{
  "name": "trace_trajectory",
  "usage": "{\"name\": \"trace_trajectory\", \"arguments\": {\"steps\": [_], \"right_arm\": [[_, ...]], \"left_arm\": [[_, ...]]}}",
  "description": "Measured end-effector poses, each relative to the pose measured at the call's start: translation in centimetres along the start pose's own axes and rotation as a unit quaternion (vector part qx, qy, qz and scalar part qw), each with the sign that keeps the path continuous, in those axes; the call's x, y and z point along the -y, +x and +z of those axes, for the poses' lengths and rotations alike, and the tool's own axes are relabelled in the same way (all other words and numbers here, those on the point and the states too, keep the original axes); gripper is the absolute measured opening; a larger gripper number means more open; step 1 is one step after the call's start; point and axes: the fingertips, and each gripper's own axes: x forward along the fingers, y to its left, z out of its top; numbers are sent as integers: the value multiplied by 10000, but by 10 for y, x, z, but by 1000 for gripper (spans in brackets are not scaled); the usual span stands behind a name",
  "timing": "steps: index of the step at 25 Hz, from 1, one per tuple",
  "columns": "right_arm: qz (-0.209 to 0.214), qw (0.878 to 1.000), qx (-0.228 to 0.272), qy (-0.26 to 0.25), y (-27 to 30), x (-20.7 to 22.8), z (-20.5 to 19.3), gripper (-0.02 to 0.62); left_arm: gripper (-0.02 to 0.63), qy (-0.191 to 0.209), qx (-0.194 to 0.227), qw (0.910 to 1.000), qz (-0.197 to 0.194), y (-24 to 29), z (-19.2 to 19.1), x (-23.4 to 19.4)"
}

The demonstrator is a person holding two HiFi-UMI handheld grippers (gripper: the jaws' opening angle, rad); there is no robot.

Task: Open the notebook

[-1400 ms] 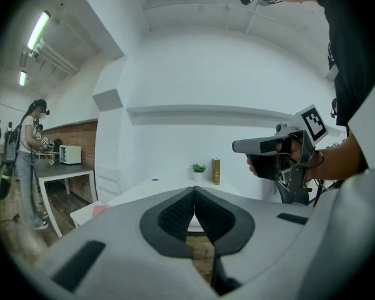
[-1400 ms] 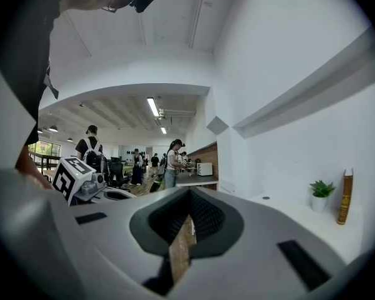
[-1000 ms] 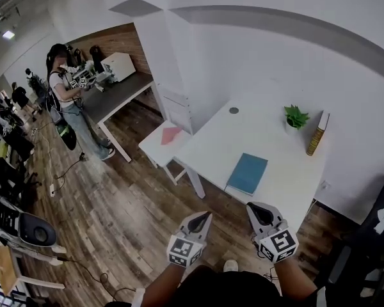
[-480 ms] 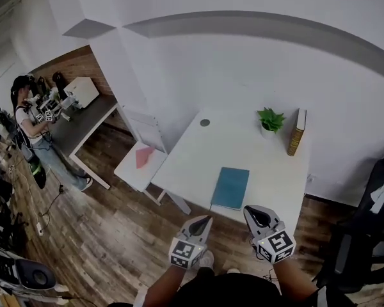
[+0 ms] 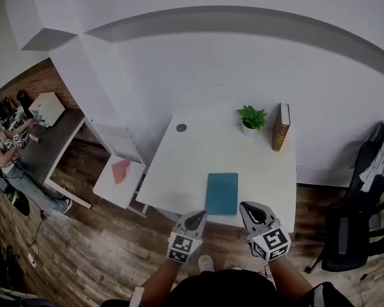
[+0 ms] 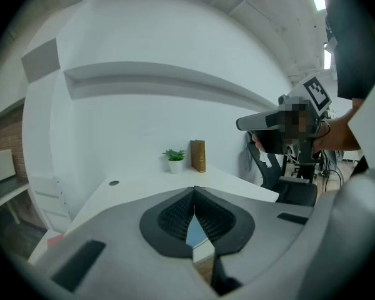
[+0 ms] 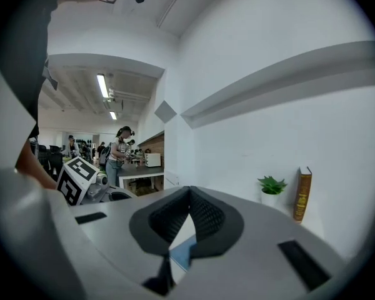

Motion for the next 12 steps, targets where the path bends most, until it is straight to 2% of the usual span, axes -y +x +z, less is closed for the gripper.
{"name": "trace_trajectory", "arguments": {"steps": [7, 11, 12], "right_arm": [[-656, 9974, -140, 265, 6, 12, -19, 2], [-808, 9960, -157, 340, 8, 21, -22, 2], [-817, 9959, -160, 344, 8, 23, -22, 2]], "left_arm": [[6, 535, -208, 9979, -306, 34, -12, -12], [10, 1118, -490, 9893, -793, 55, -24, 7], [30, 1293, -581, 9856, -926, 60, -29, 14]]}}
